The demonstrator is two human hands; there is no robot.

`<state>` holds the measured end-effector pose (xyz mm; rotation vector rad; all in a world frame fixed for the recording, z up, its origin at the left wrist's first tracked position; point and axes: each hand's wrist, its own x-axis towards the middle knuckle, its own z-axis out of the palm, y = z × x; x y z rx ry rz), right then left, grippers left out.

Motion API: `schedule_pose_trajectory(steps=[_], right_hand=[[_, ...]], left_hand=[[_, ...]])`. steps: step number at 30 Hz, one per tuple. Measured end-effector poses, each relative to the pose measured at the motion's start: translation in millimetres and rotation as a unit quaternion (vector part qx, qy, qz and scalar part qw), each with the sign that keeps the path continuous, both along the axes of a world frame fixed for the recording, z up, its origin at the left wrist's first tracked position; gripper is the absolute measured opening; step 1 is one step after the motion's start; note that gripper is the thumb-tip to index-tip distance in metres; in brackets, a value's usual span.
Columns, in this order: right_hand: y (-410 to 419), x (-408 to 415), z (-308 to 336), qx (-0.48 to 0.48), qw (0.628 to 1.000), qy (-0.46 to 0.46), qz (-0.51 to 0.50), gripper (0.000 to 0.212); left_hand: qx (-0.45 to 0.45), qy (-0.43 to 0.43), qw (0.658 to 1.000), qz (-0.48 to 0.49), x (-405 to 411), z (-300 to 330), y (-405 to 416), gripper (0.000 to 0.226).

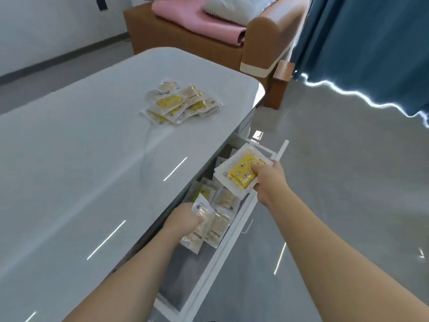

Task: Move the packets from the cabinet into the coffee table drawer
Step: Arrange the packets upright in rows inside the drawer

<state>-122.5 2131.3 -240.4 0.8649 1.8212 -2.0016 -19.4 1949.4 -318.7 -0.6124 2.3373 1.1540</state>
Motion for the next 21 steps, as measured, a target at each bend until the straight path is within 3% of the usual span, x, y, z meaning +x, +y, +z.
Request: schedule_pose_trajectory(steps=[3,6,9,13,16,21], right_hand=[[-10,3,-63,0.033,0.998,0.033,0.033,0.034],[-21,7,-106,0.068,0.992,0.059,0.087,0.029],[-35,14,-128,0.119,0.983,0.052,0.133,0.026],[-55,21,-134,0.152,0.973,0.036,0.171,0.029],[-66,20,-139,0.173,0.967,0.028,0.187,0.025],[-98,34,-140,0.188,0.952,0.001,0.243,0.039]], left_hand=[[-0.02,-0.063,0.997,-0.034,15,-74,3,0.011],[-0.004,-0.116,0.992,-0.049,23,-119,4,0.042],[0.019,-0.112,0.992,-0.05,24,-133,-2,0.049],[0.019,-0.08,0.996,-0.039,35,-142,-3,0.066],[0.052,0.002,0.998,-0.025,53,-150,0,0.045],[-0.102,0.086,0.987,-0.09,75,-138,-7,0.043]])
